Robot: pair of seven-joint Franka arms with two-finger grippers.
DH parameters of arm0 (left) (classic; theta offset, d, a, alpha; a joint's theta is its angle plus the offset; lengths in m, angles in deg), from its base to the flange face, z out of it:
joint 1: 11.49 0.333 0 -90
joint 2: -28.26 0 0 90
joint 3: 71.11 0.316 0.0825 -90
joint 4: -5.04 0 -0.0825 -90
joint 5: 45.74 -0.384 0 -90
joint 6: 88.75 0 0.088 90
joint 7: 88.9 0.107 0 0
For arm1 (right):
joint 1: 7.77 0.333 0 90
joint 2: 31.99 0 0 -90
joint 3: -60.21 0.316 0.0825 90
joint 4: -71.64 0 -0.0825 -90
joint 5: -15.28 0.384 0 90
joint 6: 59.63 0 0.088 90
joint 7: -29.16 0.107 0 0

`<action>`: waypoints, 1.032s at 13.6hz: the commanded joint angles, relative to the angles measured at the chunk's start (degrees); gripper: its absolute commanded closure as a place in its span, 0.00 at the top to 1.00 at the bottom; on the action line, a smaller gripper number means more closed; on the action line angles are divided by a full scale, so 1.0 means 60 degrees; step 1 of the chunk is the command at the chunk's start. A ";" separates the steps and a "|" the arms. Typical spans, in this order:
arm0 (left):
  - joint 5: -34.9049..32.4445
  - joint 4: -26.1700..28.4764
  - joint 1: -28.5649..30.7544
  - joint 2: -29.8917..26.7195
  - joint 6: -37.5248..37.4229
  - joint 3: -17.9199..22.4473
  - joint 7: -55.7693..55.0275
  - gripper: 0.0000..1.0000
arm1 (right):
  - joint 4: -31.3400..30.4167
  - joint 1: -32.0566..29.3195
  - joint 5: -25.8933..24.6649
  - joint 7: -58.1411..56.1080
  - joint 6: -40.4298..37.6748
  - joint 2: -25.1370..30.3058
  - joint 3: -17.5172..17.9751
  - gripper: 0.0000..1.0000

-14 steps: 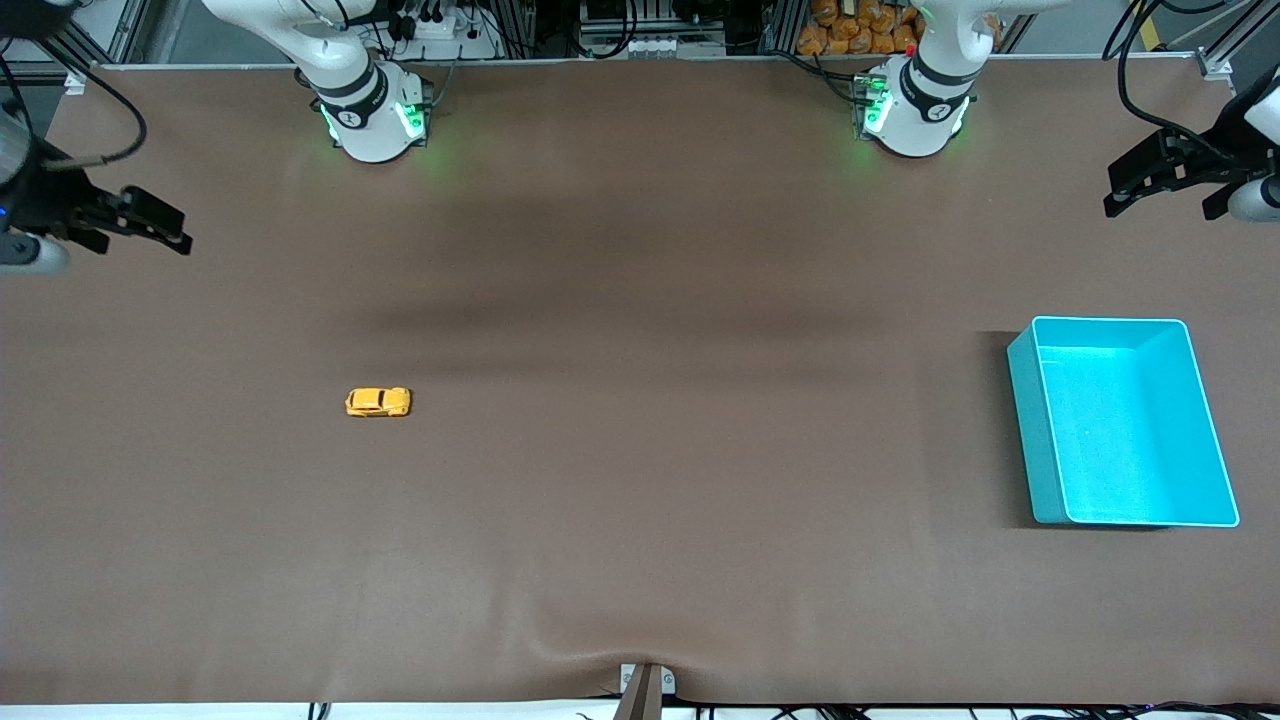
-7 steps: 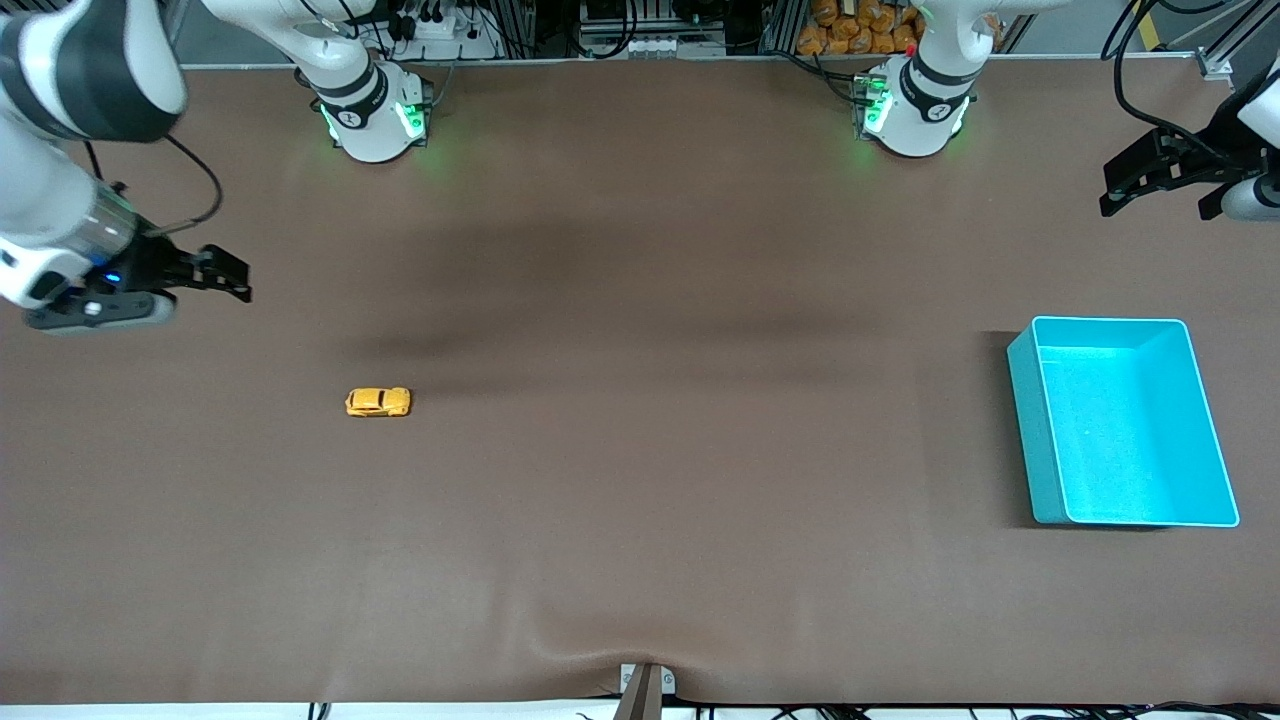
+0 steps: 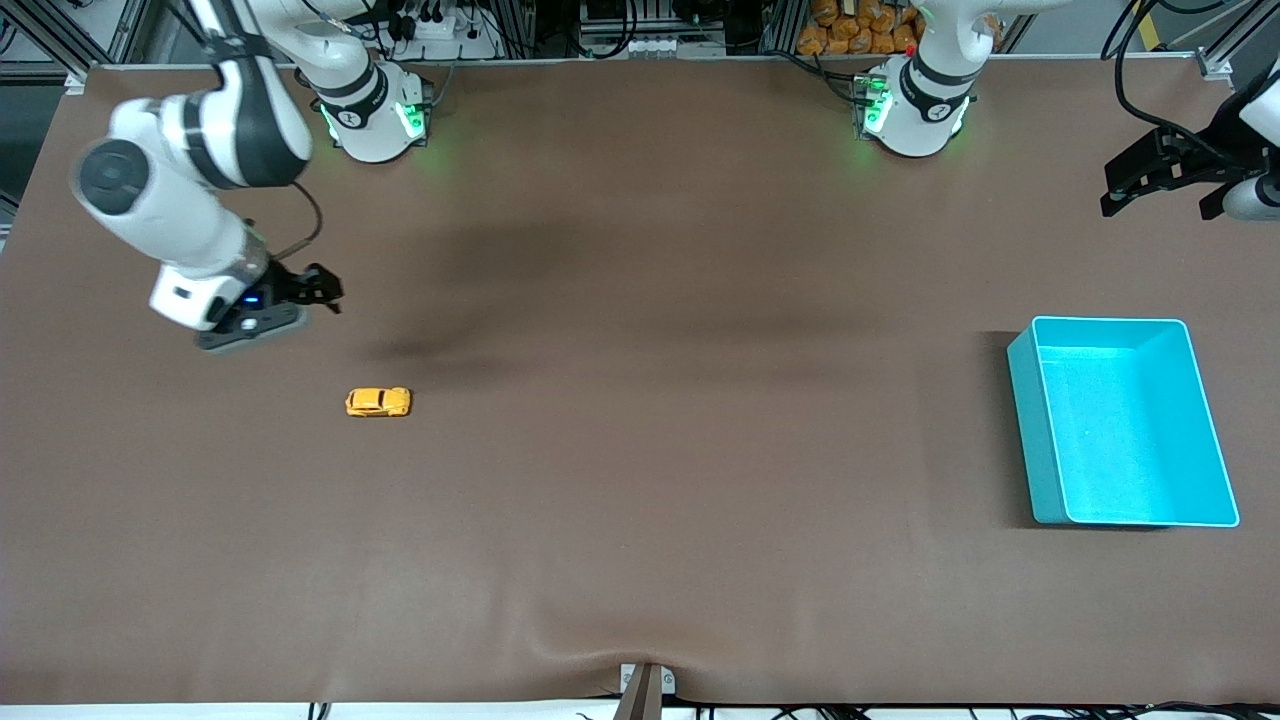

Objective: Wind and store yellow beetle car
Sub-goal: 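Reach the right gripper over the yellow beetle car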

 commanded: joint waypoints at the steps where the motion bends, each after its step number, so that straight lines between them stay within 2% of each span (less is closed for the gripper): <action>1: -0.0222 -0.0026 0.0020 -0.0122 -0.0124 -0.0017 0.0071 1.00 | -0.0192 0.0122 -0.0390 -0.1705 0.0793 -0.0685 0.0026 1.00; 3: -0.0222 -0.0026 0.0020 -0.0122 -0.0109 -0.0017 0.0071 1.00 | -0.0835 0.0269 -0.0914 -0.2881 0.2504 -0.0980 -0.0003 1.00; 5: -0.0208 -0.0026 0.0020 -0.0122 -0.0109 -0.0032 0.0071 1.00 | -0.0824 0.0574 -0.2199 -0.3118 0.2804 -0.1506 -0.0004 0.89; 7: -0.0222 -0.0026 0.0035 -0.0122 -0.0109 -0.0017 0.0071 1.00 | -0.0707 0.0825 -0.3345 -0.3148 0.3184 -0.2135 -0.0018 0.84; 8: -0.0222 -0.0026 0.0049 -0.0122 -0.0109 -0.0017 0.0071 1.00 | -0.0634 0.0898 -0.3784 -0.3264 0.3476 -0.2428 -0.0134 0.83; 10: -0.0222 -0.0026 0.0049 -0.0122 -0.0109 0.0012 0.0071 1.00 | -0.0153 0.1161 -0.4722 -0.4140 0.4208 -0.3073 -0.0820 0.82; 11: -0.0222 -0.0026 0.0049 -0.0122 -0.0095 0.0027 0.0071 1.00 | 0.0227 0.1322 -0.4741 -0.4637 0.4269 -0.3351 -0.1128 0.82; 14: -0.0222 -0.0026 0.0064 -0.0108 -0.0095 0.0041 0.0071 1.00 | 0.0992 0.1426 -0.4595 -0.5594 0.4285 -0.4027 -0.1410 0.84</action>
